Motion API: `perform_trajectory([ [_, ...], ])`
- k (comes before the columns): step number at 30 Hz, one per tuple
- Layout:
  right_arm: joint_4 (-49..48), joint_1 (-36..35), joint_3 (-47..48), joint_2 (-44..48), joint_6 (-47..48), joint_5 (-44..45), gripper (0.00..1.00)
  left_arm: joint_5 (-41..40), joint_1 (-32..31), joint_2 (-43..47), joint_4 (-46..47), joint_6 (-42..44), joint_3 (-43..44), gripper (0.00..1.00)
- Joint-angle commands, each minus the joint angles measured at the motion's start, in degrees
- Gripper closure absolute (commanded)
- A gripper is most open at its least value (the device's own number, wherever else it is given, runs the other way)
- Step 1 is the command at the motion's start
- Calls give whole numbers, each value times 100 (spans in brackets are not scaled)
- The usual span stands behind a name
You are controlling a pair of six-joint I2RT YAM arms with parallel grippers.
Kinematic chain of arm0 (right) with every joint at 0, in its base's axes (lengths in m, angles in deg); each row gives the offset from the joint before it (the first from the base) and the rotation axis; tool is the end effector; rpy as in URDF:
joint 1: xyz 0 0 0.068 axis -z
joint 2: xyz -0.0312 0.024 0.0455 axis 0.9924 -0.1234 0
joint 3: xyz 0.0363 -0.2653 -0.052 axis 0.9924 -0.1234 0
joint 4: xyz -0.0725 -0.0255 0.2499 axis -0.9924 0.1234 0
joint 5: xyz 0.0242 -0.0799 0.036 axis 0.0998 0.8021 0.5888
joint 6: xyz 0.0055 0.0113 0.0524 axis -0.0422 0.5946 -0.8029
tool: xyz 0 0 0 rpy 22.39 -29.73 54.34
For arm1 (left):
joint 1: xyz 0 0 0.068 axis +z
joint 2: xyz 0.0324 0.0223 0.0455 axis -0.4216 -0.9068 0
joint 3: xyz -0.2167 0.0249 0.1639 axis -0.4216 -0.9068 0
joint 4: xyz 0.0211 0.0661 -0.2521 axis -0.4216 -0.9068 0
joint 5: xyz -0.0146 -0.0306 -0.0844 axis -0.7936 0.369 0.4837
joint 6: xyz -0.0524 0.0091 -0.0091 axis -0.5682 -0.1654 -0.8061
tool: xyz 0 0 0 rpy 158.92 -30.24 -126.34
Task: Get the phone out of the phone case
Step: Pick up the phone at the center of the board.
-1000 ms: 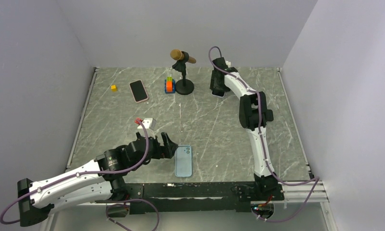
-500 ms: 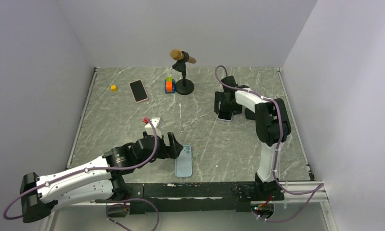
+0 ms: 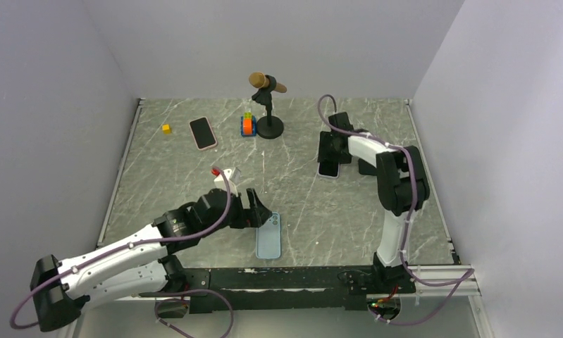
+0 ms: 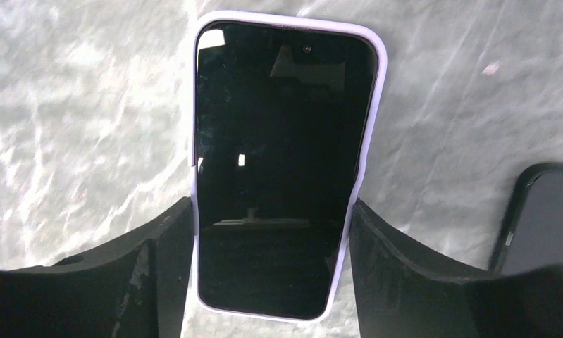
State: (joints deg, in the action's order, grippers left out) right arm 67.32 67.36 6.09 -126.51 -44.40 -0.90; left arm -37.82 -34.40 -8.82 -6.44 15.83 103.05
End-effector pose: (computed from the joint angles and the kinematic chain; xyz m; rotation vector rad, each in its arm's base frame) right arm 0.4026 0.1085 0.1591 0.1285 2.6370 0.0760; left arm 0.1025 -0.1548 0.2610 -0.0023 2.2207 -0.8605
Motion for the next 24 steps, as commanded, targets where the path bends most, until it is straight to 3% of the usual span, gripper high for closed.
perform_trajectory([
  [1, -1477, -76, -1383, 993, -17, -1170, 71, 2209, 1205, -304, 1129, -473, -211, 1],
  [6, -2232, -74, -2244, 2255, -114, -1342, 93, 3229, 2021, -718, 1747, -654, -352, 1],
  [13, -3526, -321, -3572, 3633, -284, -2817, 100, 3459, 2083, -1101, 2070, -578, 20, 1],
  [24, -4517, -1220, -4577, 4758, -1957, -3111, 100, 2464, 2081, -1167, 2286, -767, -45, 5],
])
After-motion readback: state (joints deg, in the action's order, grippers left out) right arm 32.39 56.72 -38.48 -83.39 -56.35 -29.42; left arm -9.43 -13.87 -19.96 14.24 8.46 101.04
